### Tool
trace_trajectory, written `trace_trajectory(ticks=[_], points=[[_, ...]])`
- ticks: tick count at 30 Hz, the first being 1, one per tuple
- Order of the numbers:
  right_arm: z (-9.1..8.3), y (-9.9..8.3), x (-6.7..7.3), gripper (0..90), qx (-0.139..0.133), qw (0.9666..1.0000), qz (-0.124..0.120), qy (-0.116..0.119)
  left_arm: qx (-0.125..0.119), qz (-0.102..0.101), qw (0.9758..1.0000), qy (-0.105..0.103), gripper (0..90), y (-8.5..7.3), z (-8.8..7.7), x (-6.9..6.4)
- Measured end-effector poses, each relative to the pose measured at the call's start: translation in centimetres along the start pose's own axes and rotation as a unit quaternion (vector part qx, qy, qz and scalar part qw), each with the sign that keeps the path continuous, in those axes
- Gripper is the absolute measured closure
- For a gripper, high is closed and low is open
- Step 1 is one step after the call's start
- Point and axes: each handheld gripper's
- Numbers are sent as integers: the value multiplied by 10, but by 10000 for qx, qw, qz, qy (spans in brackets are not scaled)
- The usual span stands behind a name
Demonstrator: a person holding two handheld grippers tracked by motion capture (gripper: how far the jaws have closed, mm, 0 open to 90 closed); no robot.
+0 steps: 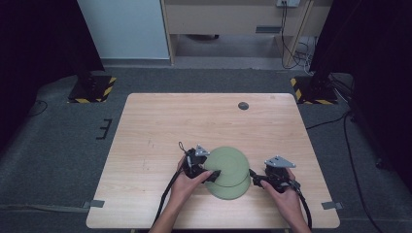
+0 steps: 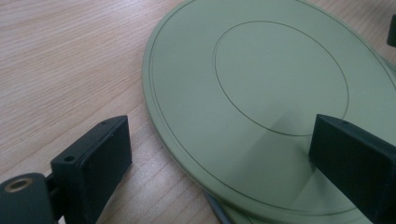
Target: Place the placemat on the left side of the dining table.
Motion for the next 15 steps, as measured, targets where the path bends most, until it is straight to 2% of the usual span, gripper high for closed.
trace_trajectory(ticks=[9,15], points=[[6,1,4,212,-13,10000,67,61,-10,14,10000,-60,57,0,2,-2],[6,3,-3,200,-64,9999,137,-81,-33,13,9999,-94,66,1,2,-5]])
Point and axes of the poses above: each handheld gripper's, and its own axes: z roughly forward along the jaws, y roughly out of its top, x roughly to its left, and after that the axes turned 3 degrees about y, right-handed
